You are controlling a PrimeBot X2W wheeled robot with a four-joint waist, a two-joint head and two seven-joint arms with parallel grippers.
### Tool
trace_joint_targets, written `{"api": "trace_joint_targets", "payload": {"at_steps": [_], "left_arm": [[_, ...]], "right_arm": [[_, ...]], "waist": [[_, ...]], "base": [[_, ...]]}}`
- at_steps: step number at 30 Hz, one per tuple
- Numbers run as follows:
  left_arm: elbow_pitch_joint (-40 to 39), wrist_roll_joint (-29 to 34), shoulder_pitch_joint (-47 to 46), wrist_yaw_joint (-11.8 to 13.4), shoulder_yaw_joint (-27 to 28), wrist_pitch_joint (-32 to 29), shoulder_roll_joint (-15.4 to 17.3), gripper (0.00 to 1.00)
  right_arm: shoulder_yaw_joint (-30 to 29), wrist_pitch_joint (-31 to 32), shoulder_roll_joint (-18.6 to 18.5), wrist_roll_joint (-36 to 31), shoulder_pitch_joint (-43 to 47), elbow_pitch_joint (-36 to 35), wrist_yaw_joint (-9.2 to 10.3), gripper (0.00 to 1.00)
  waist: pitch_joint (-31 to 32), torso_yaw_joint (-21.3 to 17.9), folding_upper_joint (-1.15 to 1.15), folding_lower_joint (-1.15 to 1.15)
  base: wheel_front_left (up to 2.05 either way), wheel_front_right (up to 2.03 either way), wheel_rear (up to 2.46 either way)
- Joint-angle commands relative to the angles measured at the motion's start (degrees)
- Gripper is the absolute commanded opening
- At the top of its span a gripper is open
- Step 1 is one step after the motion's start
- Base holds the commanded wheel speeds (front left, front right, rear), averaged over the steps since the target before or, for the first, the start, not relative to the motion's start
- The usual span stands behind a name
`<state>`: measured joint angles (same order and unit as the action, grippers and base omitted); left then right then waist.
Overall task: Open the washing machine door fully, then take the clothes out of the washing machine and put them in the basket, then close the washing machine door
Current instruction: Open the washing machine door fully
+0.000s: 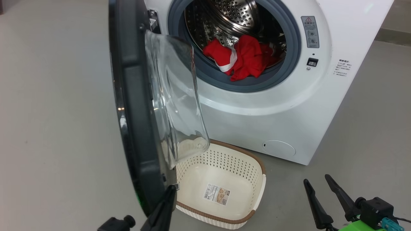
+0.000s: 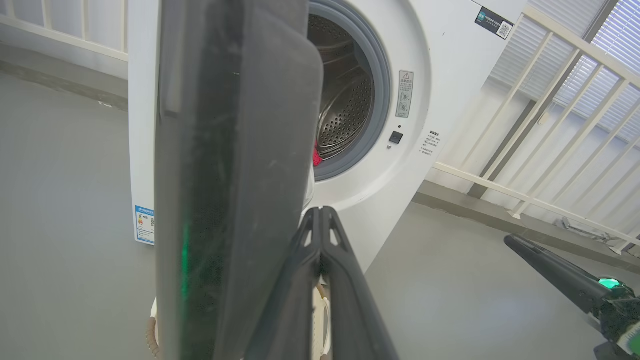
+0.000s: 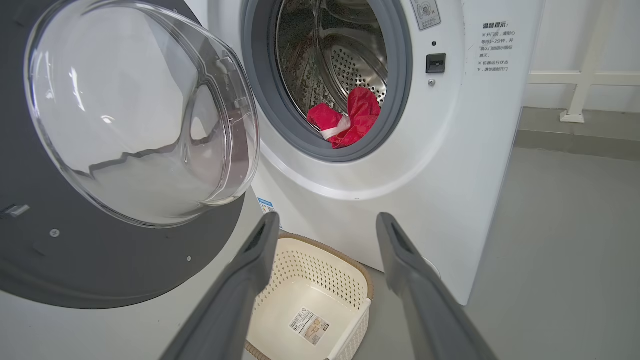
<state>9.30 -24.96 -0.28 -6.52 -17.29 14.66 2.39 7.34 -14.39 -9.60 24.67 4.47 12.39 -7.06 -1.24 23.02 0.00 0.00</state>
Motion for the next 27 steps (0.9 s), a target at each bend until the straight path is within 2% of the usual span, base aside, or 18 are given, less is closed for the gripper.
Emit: {"api": "trace_joint_targets", "payload": {"at_steps": [1,14,27], "left_arm": [[-1.1,-0.1,-1.4,0.7,4.4,0.3,0.5,0.00],[-2.7,1.9,0.2,0.6,14.6,0.3,0.5,0.00],[-2.4,4.3,-1.9,0.6,26.0,0.3,0.5,0.00]], "right_arm": [[1.2,-0.6,-0.6,0.0,-0.8,-1.5,-0.43,1.00],[0.8,-0.6,-0.8,-0.2,-1.0,-1.9,-0.43,1.00],[0.6,-0.6,-1.4,-1.0,-1.6,-2.6,-0.43,1.00]], "waist": [[0.0,0.1,0.00,0.00],[-0.7,0.7,0.00,0.00],[-1.5,0.3,0.00,0.00]], "base": [[0.00,0.00,0.00],[0.00,0.00,0.00],[0.00,0.00,0.00]]}}
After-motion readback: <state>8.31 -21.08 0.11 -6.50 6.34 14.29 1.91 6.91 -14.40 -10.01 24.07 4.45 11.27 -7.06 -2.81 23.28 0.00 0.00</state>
